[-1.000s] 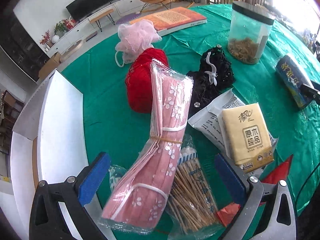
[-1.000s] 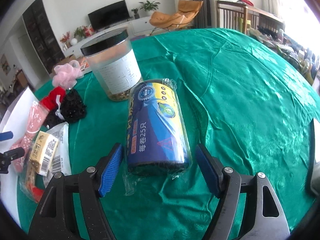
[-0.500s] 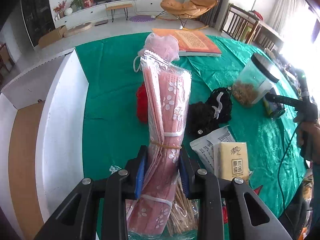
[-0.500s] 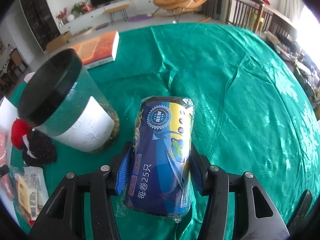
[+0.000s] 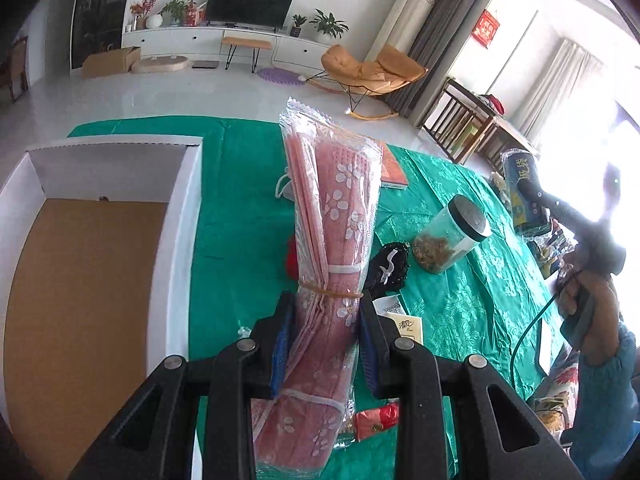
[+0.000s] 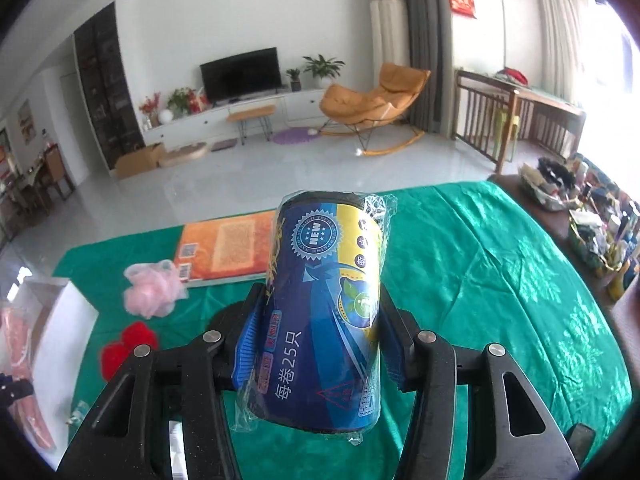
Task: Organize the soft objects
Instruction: 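Carry the mask pack and blue roll into the white box and release both, then return both tools to the table above the remaining items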
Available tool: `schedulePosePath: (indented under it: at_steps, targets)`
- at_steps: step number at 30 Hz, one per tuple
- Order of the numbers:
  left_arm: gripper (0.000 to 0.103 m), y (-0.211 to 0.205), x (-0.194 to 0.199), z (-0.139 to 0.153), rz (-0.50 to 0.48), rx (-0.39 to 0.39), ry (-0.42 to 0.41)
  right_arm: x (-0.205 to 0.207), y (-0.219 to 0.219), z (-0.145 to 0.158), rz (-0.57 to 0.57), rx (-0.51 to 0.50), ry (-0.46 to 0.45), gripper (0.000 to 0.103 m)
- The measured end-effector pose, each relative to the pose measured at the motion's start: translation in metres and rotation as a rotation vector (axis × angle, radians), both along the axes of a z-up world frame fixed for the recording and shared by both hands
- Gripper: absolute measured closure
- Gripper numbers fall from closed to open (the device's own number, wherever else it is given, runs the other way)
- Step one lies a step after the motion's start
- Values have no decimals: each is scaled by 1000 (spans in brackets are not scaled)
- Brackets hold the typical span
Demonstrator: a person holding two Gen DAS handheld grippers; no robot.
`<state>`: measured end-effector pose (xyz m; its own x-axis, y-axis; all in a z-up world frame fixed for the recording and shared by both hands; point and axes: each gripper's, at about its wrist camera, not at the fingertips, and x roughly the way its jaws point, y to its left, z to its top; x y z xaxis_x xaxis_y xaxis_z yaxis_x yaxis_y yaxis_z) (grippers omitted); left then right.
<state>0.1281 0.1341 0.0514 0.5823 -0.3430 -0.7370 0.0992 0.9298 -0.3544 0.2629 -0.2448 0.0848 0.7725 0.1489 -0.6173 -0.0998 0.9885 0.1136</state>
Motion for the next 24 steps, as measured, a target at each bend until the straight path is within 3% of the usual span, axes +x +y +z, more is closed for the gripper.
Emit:
schedulePosePath:
  at_steps: [6, 13, 15, 16, 18, 20, 24]
  targets:
    - [73, 85, -56, 16, 145, -3, -31, -53, 122, 19, 301, 148, 13, 49]
    - [71, 173, -116, -1, 339, 117, 30, -113, 269, 15, 605, 247, 92, 48]
    - [59, 188, -128, -15, 417, 207, 69, -123, 301, 3, 656, 259, 137, 48]
    - [33, 193, -132, -23, 450, 247, 91, -125, 315, -7, 681, 267, 165, 47]
    - [1, 202, -139, -37, 518, 280, 103, -125, 339, -27, 742, 274, 254, 40]
    - [0, 205, -146, -46, 563, 263, 83, -121, 345, -46, 750, 279, 318, 39]
    - [0, 197, -147, -48, 559, 225, 44, -121, 316, -56, 658, 213, 234, 31]
